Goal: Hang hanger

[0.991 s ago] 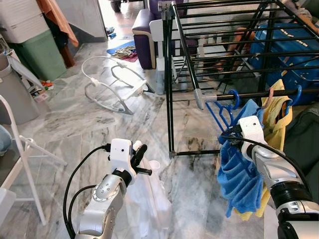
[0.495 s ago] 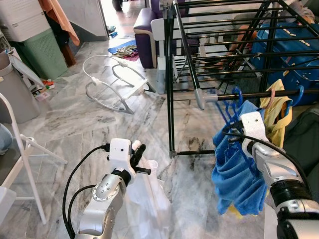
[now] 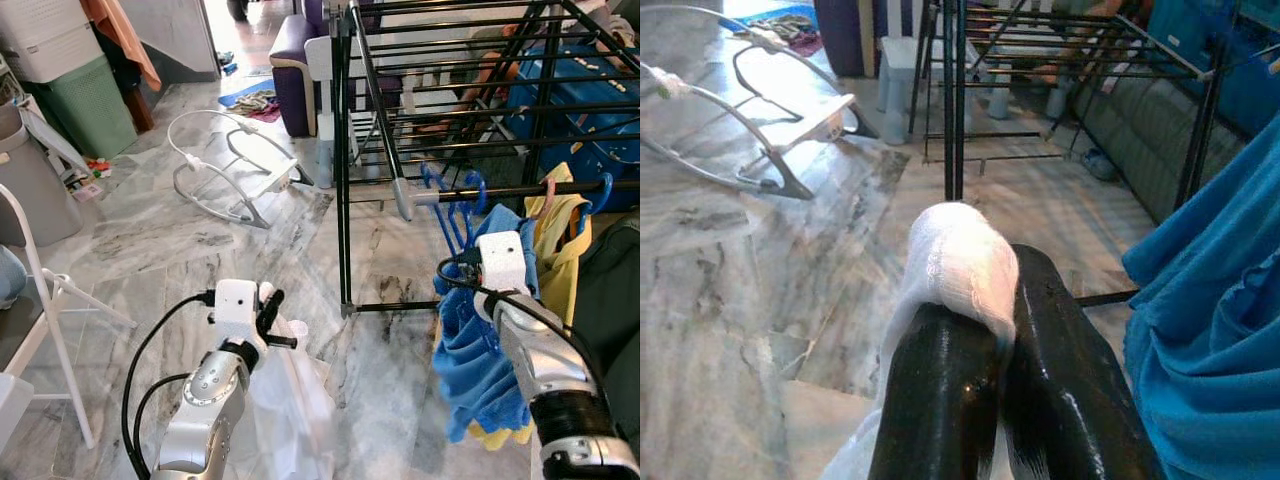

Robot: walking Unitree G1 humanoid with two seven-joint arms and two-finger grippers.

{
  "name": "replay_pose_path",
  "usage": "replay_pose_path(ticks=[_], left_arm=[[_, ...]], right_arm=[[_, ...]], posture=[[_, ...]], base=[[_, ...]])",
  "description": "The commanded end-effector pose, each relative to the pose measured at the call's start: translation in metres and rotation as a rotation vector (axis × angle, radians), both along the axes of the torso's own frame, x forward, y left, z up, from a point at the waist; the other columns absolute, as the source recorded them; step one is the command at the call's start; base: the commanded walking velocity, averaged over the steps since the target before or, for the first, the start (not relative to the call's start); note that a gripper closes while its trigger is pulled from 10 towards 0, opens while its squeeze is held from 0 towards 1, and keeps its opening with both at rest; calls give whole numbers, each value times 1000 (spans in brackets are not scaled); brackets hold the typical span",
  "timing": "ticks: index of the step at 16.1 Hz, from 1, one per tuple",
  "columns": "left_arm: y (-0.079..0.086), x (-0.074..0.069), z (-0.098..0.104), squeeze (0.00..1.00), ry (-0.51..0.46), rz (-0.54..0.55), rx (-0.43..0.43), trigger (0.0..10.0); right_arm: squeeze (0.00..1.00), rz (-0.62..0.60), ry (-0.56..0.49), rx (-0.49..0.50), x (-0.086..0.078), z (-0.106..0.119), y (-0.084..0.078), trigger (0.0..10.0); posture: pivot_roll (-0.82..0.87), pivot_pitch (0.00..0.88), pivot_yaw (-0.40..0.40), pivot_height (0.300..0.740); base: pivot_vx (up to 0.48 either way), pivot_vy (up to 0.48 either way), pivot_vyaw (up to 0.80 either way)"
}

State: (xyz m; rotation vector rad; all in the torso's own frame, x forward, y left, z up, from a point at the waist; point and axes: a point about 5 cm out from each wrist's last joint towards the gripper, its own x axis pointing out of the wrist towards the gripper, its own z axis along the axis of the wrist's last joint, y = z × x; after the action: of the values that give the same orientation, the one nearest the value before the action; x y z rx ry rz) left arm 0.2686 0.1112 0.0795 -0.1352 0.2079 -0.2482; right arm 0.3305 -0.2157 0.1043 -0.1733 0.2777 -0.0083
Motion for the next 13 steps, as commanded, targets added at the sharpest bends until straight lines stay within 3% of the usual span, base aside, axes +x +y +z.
replay_pose_path(ticks=[1,2,3,4,6,13], left_arm=[[3,2,3,0,-25,13,12,10000],[3,1,4,0,-27,13,13,10000],[4,1,4,0,-31,15,14,10000],[4,1,4,0,-33,18,16,10000],[5,2,3,0,-34,32,37,10000],[4,1,1,0,-28,37,51,10000]], right_arm=[[0,-21,-69,20,-1,10,3,3216],[0,-25,-74,27,-3,10,4,4039],[0,-33,-73,40,-8,7,8,9176],[0,-34,-70,46,-11,5,11,10000],[0,-13,-47,73,-22,-3,25,10000],[0,0,-20,87,-25,-6,29,10000]], posture=[[-136,0,58,740],[-135,0,59,740],[-135,0,59,740],[-135,0,59,740],[-135,0,60,740],[-136,0,55,740]], base=[[0,0,0],[0,0,0],[0,0,0],[0,0,0],[0,0,0],[-246,0,0]])
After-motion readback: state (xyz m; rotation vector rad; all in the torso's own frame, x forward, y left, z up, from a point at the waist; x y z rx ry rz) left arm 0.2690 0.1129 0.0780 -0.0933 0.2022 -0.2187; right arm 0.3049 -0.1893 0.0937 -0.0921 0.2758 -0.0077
